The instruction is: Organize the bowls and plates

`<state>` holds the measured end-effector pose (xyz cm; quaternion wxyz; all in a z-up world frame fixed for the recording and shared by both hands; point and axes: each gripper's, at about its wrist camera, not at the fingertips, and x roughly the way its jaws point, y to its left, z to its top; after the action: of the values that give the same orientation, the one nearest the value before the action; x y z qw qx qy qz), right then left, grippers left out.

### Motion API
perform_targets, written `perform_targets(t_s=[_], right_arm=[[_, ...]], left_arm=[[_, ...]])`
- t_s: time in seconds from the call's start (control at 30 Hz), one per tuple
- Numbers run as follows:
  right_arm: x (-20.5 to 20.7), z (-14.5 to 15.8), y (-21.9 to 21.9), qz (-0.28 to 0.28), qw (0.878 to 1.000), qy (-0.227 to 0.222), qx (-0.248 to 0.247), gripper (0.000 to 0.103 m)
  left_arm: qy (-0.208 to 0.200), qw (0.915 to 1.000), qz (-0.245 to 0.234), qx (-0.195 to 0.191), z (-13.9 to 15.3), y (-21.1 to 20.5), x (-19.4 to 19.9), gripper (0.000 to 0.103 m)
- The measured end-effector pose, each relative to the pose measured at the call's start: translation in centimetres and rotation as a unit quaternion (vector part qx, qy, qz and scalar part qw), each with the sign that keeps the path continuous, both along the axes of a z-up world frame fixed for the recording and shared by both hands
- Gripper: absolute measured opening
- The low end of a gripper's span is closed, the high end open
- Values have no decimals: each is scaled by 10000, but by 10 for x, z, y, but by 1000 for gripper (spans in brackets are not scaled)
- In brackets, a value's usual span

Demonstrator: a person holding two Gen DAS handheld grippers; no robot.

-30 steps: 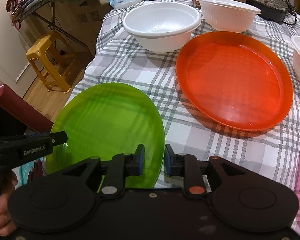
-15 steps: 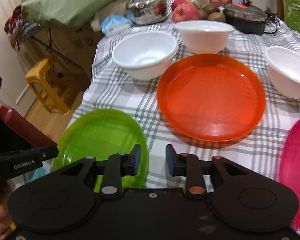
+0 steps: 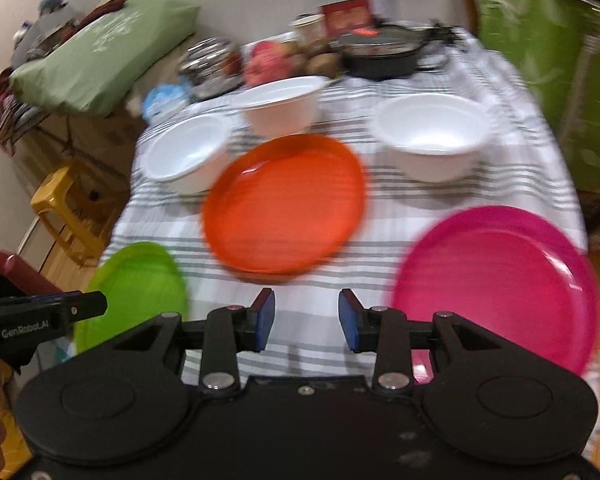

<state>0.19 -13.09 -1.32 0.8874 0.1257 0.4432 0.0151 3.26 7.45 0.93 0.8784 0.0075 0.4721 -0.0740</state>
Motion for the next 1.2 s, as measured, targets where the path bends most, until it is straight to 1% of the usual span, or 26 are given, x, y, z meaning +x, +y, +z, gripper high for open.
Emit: perform_targets(t_s=[0.13,0.23,0.43,0.5,0.57,0.77,0.9,0.97,1.07,1.2], right_arm=[[-20,0,-46,-410,9991,36,-65,38],[-33,-3,-79,-744,9971,84,-119,38],[-43,-17,-130,-1158,9926,292,-210,38],[-42,-20,-139,-1192,9921,331,-215,38],[-41,-22,-149,-1172,9922,382,-205,38],[-28,-28,-163,-1180,9916,472,-246,38],[-19,-35,-173,-1168,9913,514,-309,38],[-16,-39,-176,-1170,9909,580,-339,38],[-11,-44,-179,-1134,9909,639,-350,38],[-6,-49,-179,-1103,9910,660,-370,38]], left_arm=[[185,9992,-355,-48,-3,-40,-1,33],[399,9973,-614,-92,-8,-70,-2,33],[860,9921,-908,-145,-22,-115,-2,33],[996,9900,-977,-212,-24,-126,0,33],[1112,9885,-1008,-168,-26,-138,2,33],[1115,9888,-992,-101,-33,-164,11,33],[1052,9907,-855,-137,-38,-169,14,33],[1107,9907,-785,-88,-42,-170,16,33],[1212,9898,-738,-137,-47,-171,19,33],[1101,9915,-689,-66,-48,-173,22,33]])
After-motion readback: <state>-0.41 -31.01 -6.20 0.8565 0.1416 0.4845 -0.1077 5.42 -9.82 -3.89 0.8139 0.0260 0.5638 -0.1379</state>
